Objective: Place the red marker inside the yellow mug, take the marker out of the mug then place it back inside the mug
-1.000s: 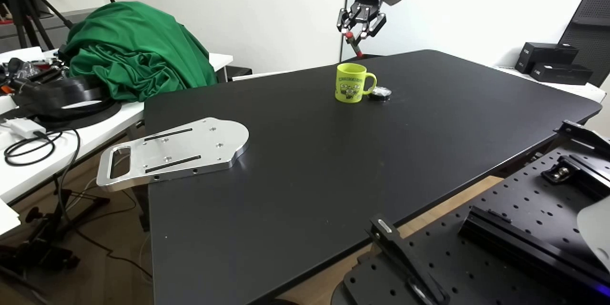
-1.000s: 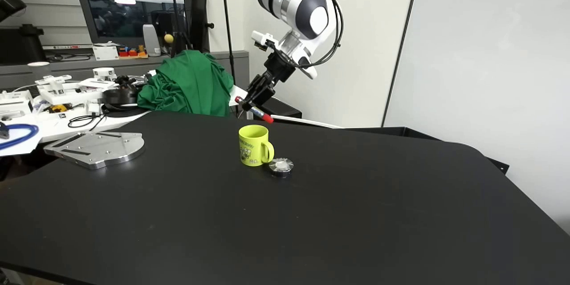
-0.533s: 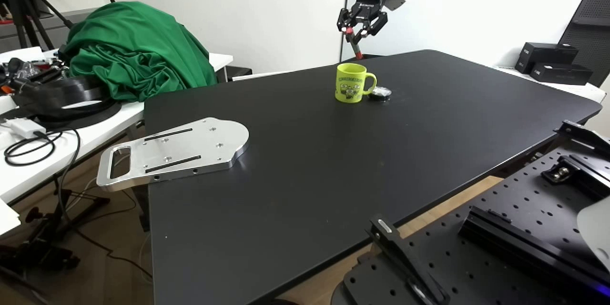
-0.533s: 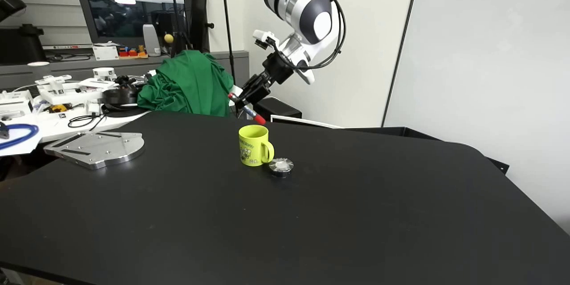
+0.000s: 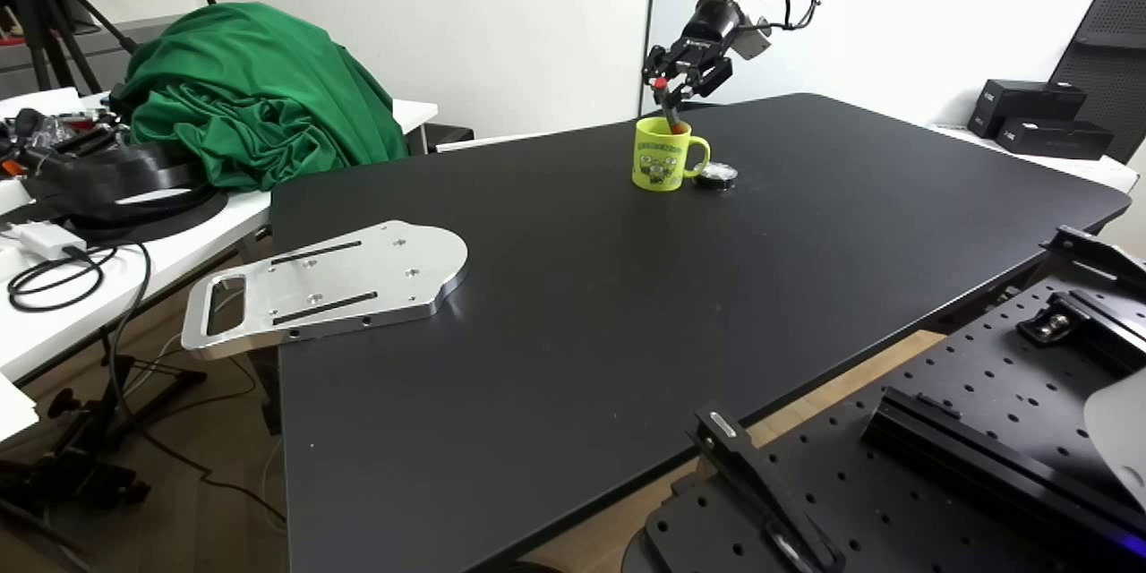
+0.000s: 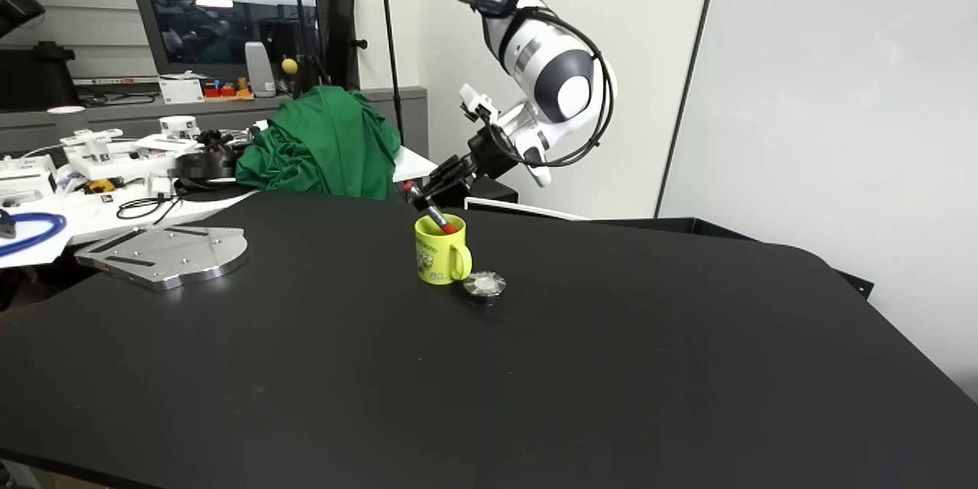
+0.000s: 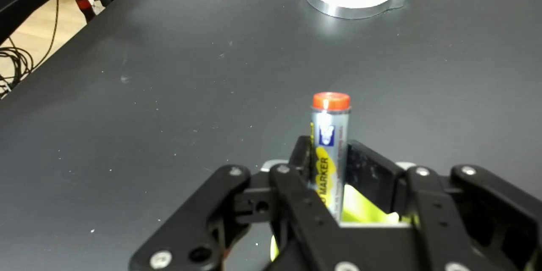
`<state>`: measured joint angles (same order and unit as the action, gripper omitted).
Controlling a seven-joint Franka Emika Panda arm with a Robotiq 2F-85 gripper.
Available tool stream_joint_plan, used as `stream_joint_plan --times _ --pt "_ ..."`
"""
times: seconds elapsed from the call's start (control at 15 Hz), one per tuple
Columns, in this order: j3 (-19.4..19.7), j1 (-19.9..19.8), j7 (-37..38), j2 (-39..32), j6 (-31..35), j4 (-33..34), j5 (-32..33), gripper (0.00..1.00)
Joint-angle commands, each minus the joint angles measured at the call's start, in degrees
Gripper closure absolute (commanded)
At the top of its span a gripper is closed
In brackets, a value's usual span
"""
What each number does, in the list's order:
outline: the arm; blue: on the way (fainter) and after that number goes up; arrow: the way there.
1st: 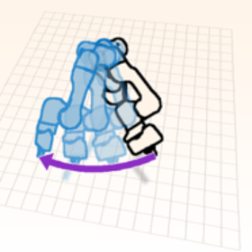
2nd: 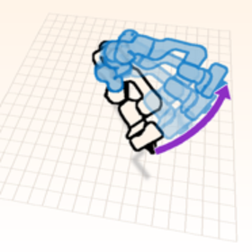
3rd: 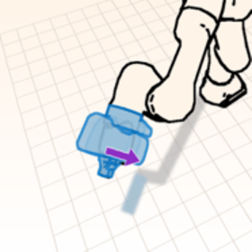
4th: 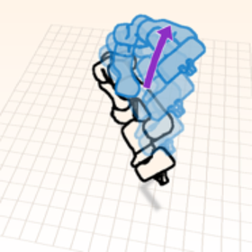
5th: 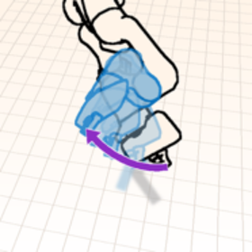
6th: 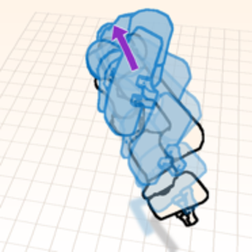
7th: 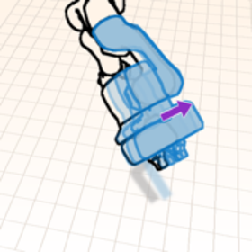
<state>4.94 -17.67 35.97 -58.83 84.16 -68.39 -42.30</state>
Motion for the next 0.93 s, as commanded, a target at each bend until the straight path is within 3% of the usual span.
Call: stream_joint_plan --times 0.0,0.27,0.33,0.47,0.87 --pt "-0.48 -1.26 1.19 -4.75 -1.83 5.03 -2.28 0.94" --pt "-0.4 -1.36 1.15 -7.19 -2.11 6.48 -2.83 0.94" --pt "-0.43 -1.35 1.05 -7.43 -2.32 6.86 -2.76 0.49" --pt "-0.48 -1.35 1.14 -7.46 -2.9 7.62 -2.81 0.44" --pt "-0.88 -1.22 0.73 -3.68 -5.04 8.66 -3.3 0.02"
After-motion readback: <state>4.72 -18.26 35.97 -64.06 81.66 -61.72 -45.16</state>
